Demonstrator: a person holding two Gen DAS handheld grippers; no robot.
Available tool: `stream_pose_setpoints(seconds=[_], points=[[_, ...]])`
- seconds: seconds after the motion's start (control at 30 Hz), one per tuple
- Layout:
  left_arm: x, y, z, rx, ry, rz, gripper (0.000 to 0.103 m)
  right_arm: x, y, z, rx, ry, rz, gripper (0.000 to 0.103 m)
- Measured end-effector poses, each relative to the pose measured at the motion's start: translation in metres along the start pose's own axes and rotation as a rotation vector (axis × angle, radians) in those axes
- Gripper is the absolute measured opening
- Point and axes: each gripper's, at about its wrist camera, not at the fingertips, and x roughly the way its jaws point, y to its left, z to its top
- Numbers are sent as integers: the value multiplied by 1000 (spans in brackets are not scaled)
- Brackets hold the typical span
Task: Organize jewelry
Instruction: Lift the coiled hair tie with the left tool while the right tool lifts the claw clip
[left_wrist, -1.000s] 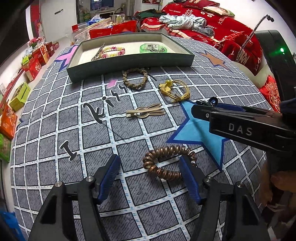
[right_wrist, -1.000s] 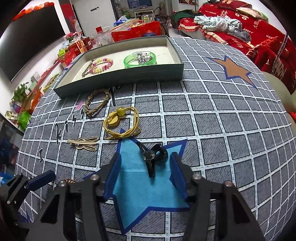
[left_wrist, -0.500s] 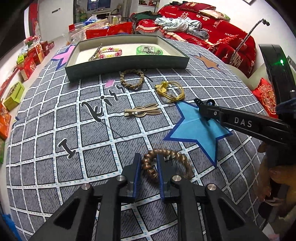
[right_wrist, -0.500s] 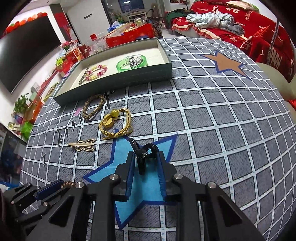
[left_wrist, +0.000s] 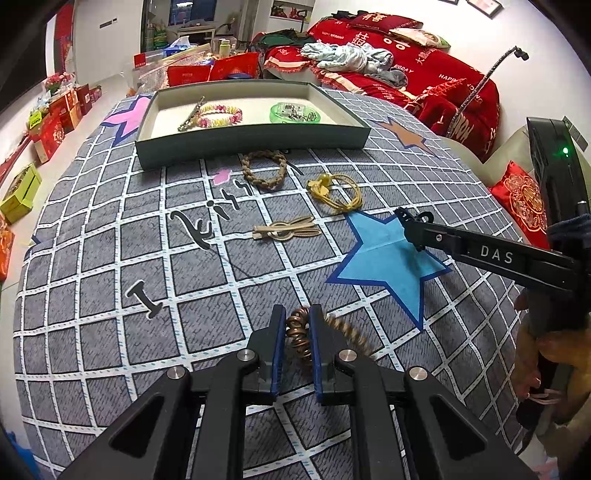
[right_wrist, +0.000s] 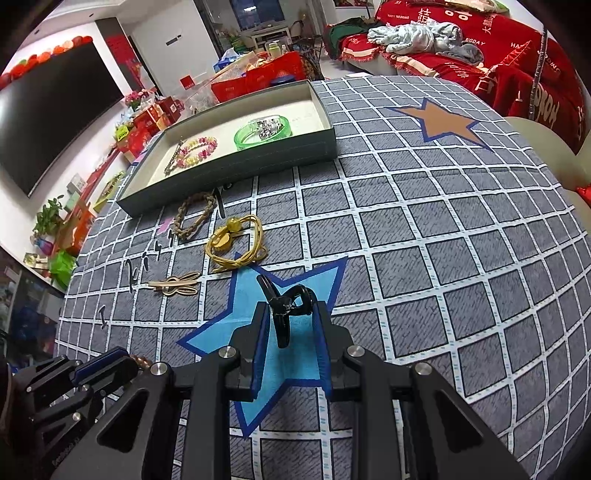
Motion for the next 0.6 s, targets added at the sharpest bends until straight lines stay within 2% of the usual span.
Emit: stream_pose_setpoints(seconds=[0.2,0.4,0.6], points=[[-6,7,4,-4,-19,-1,30,-2,2,0,-1,0,3,26],[-3,12,0,-6,6,4,30,0,3,-3,11,11,14,26],[-12,10,-6,-24,-9,50,31,-6,5,-6,12,4,26,26]])
